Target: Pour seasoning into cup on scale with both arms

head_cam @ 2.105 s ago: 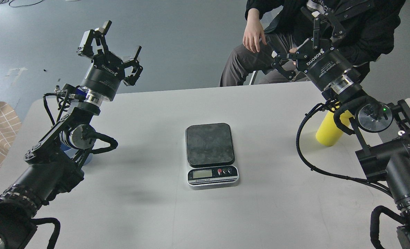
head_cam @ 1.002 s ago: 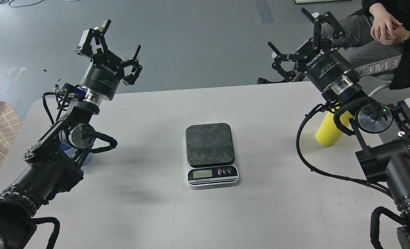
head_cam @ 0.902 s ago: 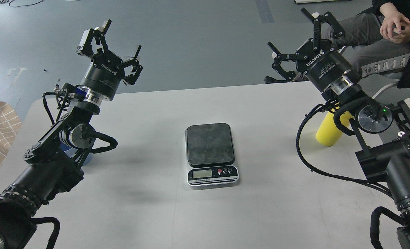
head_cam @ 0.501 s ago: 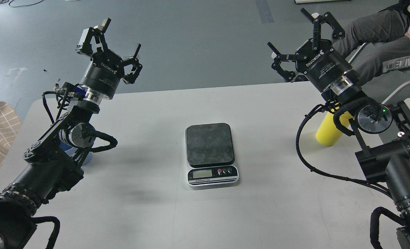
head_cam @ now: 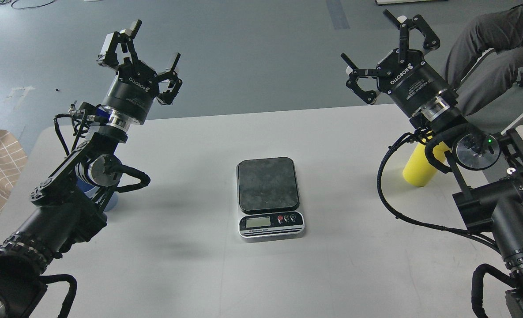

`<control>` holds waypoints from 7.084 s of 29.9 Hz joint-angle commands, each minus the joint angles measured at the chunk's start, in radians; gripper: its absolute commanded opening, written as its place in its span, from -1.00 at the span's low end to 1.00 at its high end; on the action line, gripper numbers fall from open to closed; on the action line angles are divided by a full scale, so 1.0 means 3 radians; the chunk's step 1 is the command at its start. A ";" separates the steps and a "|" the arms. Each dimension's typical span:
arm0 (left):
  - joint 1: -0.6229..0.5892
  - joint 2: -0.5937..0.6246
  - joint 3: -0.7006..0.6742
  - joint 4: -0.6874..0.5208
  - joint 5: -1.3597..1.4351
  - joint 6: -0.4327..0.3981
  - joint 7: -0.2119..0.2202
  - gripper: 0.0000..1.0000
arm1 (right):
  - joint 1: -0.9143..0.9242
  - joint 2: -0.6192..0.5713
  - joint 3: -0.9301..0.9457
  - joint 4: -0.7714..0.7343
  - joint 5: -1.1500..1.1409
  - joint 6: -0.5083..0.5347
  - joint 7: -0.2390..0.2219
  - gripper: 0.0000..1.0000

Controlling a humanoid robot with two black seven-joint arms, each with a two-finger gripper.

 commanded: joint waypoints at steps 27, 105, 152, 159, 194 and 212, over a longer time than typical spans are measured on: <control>-0.0005 0.0005 0.0007 0.0000 0.0010 0.0000 0.0000 0.96 | 0.0001 0.0004 0.0000 -0.0005 0.0000 0.0000 0.0000 1.00; 0.1130 0.2281 0.0758 -0.0629 0.5307 0.2278 0.0000 0.82 | -0.0055 0.0055 0.0000 0.0005 0.0000 0.0000 0.0000 1.00; 0.1151 0.2275 0.0764 -0.0598 0.5118 0.1844 0.0000 -0.11 | -0.0034 0.0050 0.0000 -0.0005 0.0000 0.0000 0.0000 1.00; 0.1151 0.2275 0.0809 -0.0603 0.5113 0.1849 0.0000 -0.25 | -0.0034 0.0050 0.0000 -0.0010 0.0000 0.0000 0.0000 1.00; 0.0406 0.2276 0.0871 -0.0925 0.4699 0.1518 0.0000 -1.00 | -0.0039 0.0050 0.0005 -0.0005 0.0000 0.0000 0.0000 1.00; -0.0766 0.1207 0.0932 -0.1293 0.4724 0.0172 0.0000 -1.00 | -0.0019 0.0045 0.0025 -0.0015 0.0000 0.0000 0.0000 1.00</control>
